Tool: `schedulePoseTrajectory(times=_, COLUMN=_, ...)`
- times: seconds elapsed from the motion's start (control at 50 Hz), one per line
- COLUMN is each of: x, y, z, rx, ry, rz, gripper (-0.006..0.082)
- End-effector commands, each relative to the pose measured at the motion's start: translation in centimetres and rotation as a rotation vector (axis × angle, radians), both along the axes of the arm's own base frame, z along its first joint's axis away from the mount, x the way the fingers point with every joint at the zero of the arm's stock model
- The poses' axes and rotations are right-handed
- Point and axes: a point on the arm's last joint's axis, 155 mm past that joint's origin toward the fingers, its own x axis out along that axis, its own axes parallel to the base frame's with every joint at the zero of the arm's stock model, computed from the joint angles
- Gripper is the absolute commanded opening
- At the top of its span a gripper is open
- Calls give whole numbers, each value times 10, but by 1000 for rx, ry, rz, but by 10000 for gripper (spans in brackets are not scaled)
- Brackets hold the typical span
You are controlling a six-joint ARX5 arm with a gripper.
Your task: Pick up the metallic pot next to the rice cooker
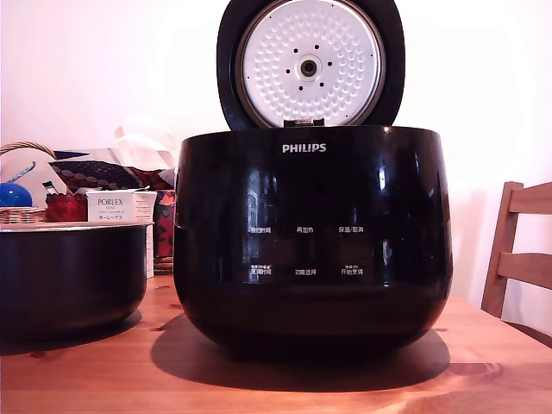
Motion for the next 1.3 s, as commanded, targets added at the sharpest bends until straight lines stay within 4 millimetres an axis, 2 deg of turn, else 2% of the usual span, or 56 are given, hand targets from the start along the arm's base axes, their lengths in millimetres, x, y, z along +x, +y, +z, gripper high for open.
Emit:
schedulePoseTrajectory(times=0.0, x=4, y=4, z=-11, rx=39, ry=33, rz=17, gripper=296)
schedulePoseTrajectory(times=0.14, x=11, y=10, z=-24, rx=114, ry=70, rz=22, gripper=296)
schedulePoseTrajectory(times=0.34, x=7, y=14, z=-44, rx=221, ry=182, rz=-49, gripper=299)
schedulePoseTrajectory(times=0.42, x=13, y=15, z=-42, rx=244, ry=199, rz=-42, gripper=307)
schedulePoseTrajectory(times=0.44, x=15, y=14, z=-41, rx=269, ry=188, rz=-89, gripper=311)
schedulePoseTrajectory(times=0.72, x=40, y=19, z=-7, rx=359, ry=198, rz=-168, gripper=311)
schedulePoseTrajectory(times=0.88, x=57, y=15, z=1, rx=382, ry=192, rz=-196, gripper=316)
schedulePoseTrajectory(times=1.04, x=65, y=12, z=-10, rx=397, ry=240, rz=-202, gripper=341)
schedulePoseTrajectory(times=1.12, x=67, y=12, z=-19, rx=411, ry=272, rz=-206, gripper=386)
schedulePoseTrajectory(times=1.28, x=72, y=15, z=-32, rx=449, ry=310, rz=-210, gripper=386)
